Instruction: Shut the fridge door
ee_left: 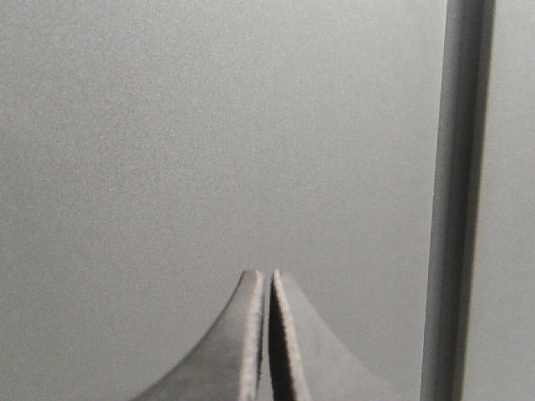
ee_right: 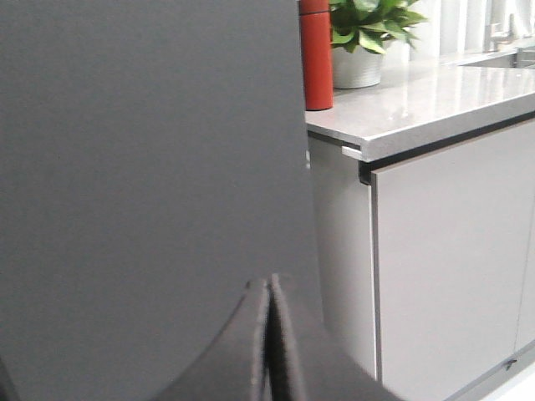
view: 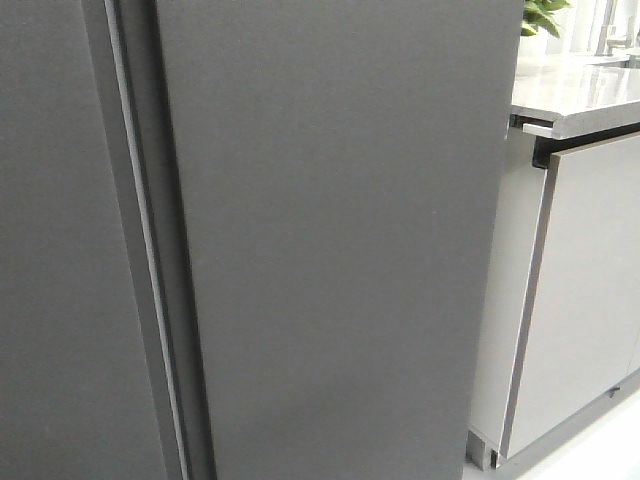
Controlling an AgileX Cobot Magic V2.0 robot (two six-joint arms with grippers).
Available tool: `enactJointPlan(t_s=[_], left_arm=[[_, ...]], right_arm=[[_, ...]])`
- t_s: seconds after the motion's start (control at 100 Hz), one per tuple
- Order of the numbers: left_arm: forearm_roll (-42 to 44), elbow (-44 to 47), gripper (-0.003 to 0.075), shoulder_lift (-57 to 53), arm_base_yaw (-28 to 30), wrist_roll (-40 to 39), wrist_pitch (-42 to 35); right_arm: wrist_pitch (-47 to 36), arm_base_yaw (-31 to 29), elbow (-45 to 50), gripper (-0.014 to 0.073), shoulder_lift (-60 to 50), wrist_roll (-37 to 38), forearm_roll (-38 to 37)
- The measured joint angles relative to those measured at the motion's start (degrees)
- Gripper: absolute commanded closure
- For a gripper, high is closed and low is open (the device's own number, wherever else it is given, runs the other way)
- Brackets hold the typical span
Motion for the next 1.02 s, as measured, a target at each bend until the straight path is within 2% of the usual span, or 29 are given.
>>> enactJointPlan(t_s=[0.33, 0.38, 0.52, 0.62, 1.02], left_arm=[[0.00, 0.00, 0.0740, 0.00, 0.00, 0.00, 0.00], [0.00, 0.00, 0.0740, 0.00, 0.00, 0.00, 0.00], [0.00, 0.00, 0.0740, 0.00, 0.00, 0.00, 0.00], [0.00, 0.00, 0.0740, 0.00, 0.00, 0.00, 0.00], [0.00, 0.00, 0.0740, 0.00, 0.00, 0.00, 0.00]], right_arm=[[-1.22, 0.00, 0.41, 0.0639, -0.60, 0.14, -0.27], [-1.33, 0.00, 0.41, 0.0639, -0.60, 2.38, -3.46], [-1.72, 0.00, 0.41, 0.0639, -0.60, 15.23, -17.05], [-2.16, 0.00, 0.41, 0.0639, -0.60, 19.23, -20.72], [-2.16, 0.00, 0.41, 0.0639, -0.60, 20.71, -22.11]])
